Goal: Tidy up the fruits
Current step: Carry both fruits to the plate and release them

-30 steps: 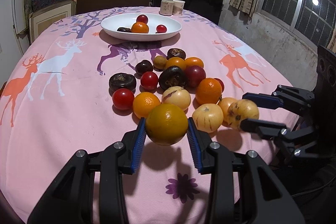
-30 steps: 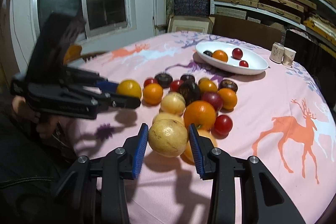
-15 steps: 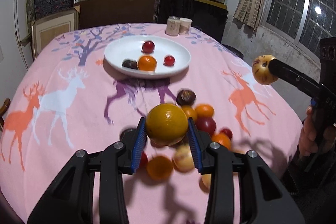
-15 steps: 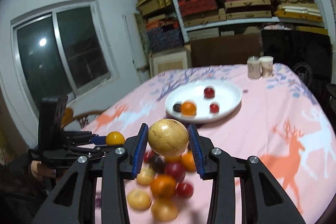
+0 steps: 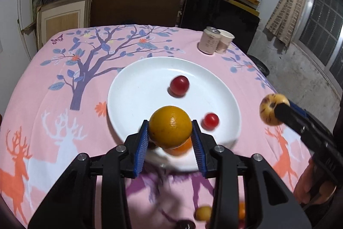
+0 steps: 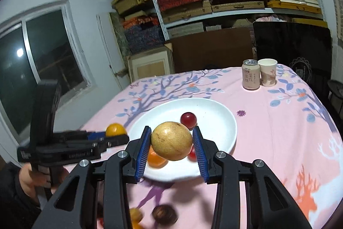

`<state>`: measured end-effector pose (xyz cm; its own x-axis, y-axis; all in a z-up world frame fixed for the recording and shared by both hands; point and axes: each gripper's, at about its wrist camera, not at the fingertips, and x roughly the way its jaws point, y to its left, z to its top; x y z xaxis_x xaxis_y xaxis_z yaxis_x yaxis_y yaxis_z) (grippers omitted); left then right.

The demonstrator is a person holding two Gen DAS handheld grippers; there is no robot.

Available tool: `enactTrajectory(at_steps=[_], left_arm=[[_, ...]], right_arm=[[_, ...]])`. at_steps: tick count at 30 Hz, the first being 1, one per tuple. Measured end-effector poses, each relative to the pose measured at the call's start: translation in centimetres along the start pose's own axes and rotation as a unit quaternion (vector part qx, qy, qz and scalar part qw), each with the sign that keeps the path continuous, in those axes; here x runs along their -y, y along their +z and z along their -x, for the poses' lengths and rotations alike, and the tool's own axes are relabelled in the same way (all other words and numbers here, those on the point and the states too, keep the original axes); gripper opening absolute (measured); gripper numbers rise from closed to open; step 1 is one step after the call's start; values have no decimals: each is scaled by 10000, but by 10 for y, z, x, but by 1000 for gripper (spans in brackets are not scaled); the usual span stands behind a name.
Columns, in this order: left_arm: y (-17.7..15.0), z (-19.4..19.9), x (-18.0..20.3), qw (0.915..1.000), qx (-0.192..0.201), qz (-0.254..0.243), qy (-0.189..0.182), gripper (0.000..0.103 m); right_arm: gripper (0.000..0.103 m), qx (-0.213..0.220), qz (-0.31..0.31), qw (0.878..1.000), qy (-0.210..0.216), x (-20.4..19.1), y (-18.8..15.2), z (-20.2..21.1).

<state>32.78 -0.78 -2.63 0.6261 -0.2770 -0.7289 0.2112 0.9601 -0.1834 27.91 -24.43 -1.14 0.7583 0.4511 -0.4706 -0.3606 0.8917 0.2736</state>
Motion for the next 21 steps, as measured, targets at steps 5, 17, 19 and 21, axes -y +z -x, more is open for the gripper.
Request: enactTrajectory(at_steps=[5,17,19,21], left_arm=[[25,-45,-18,9994,-271,220,-63,38],[11,-26,-32,9978,-178,531,-366,56],[-4,-4,-27,9981,-120,400,-459,56],[-23,17,-21,9987,-109,202,-459,56]], right_arm=[[40,-190,178,9996,-148,3,6,-45],[54,-197,206,9989,-370,-5,-3,-46],[54,-199,123,9993,-299,-3,-12,-23],[54,-221,81,9993,-290,-1,-24,0]])
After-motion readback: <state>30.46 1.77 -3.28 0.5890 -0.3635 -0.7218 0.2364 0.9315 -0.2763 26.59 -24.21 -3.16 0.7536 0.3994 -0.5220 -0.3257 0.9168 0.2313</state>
